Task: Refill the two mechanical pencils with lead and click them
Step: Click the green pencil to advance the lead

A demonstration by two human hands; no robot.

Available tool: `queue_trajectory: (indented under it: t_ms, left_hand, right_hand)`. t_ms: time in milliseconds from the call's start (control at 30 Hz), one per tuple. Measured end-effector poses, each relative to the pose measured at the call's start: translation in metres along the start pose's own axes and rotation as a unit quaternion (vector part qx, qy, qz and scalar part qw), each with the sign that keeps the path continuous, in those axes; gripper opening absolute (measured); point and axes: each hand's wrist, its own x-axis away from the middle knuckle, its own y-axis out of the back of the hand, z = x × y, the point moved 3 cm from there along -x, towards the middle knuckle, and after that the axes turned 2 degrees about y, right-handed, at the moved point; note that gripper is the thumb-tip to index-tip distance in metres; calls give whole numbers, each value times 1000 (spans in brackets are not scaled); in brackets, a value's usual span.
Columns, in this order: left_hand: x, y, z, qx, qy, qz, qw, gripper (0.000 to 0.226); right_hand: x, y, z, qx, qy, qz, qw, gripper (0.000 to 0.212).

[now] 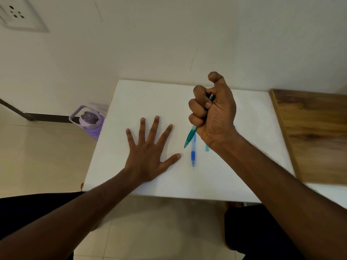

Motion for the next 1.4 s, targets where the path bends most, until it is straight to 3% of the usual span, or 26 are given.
queue_trajectory:
  t_ms: [1400]
  left_hand:
    - [0, 2, 0, 4, -1, 7, 1000, 98]
  right_hand:
    - [-5, 5, 3, -9, 13, -46, 999, 22]
